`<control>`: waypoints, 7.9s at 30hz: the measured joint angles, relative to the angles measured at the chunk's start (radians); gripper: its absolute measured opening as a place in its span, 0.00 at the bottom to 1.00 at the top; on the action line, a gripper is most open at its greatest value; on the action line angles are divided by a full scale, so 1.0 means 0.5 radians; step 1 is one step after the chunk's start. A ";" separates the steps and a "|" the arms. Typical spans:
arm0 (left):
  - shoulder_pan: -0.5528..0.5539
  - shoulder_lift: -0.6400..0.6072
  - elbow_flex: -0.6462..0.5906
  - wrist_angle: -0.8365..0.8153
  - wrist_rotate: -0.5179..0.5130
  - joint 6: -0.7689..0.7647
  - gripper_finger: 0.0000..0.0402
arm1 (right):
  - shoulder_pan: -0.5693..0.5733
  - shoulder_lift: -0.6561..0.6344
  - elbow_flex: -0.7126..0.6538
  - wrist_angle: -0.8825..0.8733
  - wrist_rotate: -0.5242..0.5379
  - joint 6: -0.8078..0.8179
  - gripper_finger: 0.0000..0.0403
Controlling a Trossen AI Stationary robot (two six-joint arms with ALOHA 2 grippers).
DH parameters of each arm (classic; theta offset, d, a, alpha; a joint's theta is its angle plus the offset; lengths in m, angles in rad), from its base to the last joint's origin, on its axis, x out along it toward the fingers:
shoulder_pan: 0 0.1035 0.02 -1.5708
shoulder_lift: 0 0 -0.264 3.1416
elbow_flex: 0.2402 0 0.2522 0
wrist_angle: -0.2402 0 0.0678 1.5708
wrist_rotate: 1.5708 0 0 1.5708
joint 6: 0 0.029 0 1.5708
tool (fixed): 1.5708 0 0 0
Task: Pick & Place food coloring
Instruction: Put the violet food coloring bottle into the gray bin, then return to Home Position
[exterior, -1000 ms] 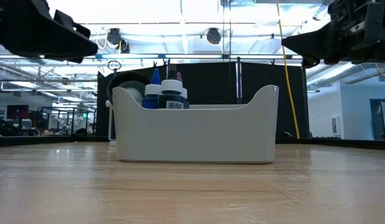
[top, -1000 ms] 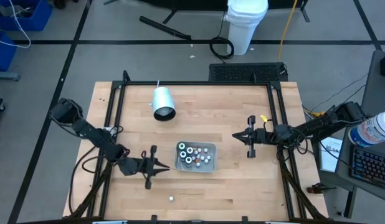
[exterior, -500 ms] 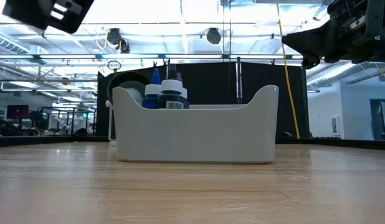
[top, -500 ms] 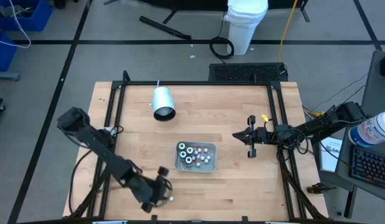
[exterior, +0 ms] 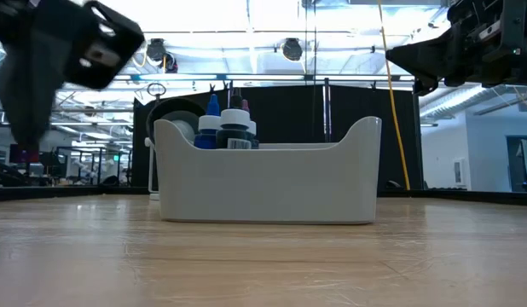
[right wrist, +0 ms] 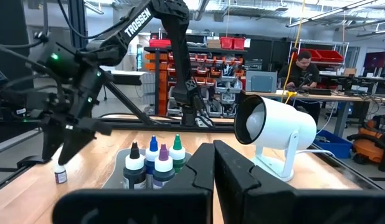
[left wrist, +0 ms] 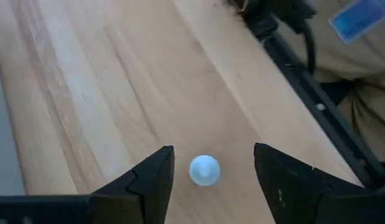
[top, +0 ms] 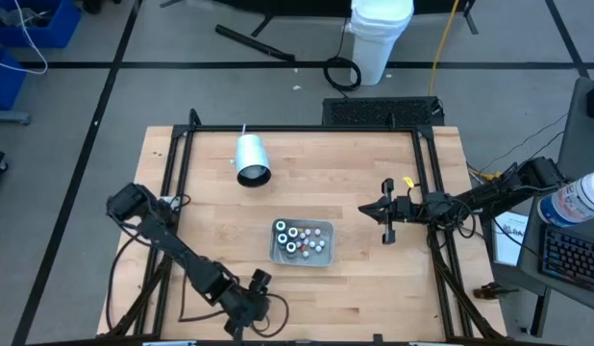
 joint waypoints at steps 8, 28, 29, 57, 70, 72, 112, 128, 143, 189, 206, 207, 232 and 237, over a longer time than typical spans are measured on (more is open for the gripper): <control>0.035 0.035 -0.006 0.022 0.078 -0.035 0.56 | 0.000 0.000 0.000 0.000 0.000 -0.001 0.00; 0.081 0.121 -0.009 0.013 0.134 -0.132 0.56 | 0.000 0.001 0.000 -0.006 0.000 0.000 0.00; 0.081 0.120 -0.009 0.014 0.134 -0.133 0.56 | 0.000 0.001 0.000 -0.006 0.000 0.000 0.00; 0.047 0.118 0.120 -0.195 0.290 -0.169 0.18 | 0.000 0.001 0.000 -0.006 0.000 0.016 0.00; 0.010 0.102 0.816 -1.148 -0.228 0.151 0.20 | 0.000 0.001 0.000 -0.006 -0.001 0.018 0.00; 0.020 0.073 0.875 -1.153 -0.307 0.284 0.19 | 0.000 0.001 0.000 -0.006 -0.001 0.018 0.00; 1.178 0.324 0.886 -0.470 0.288 0.617 0.19 | 0.001 0.001 0.000 -0.004 0.007 -0.211 0.00; 1.159 0.408 0.873 -0.558 0.235 0.560 0.20 | 0.001 0.000 0.001 0.022 0.002 -0.182 0.00; 1.156 0.453 0.798 -0.493 0.235 0.571 0.19 | 0.001 0.001 0.001 0.009 0.005 -0.181 0.00; 0.684 -1.543 -0.029 -1.028 -0.251 0.281 0.02 | 0.001 0.000 0.001 -0.016 -0.007 -0.183 0.00; 0.605 -2.645 -1.614 0.456 -0.328 0.575 0.01 | 0.008 0.001 0.000 -0.172 -0.007 -0.097 0.00; 0.610 -2.698 -1.658 0.543 -0.281 0.606 0.01 | 0.008 0.001 0.000 -0.143 -0.006 -0.090 0.00; 1.177 -3.273 -2.076 0.763 0.288 0.744 0.00 | 0.016 -0.243 -0.130 -0.057 0.000 -0.095 0.00; 1.203 -3.398 -2.190 0.750 0.306 0.717 0.00 | 0.015 -0.311 -0.132 -0.117 0.000 -0.093 0.00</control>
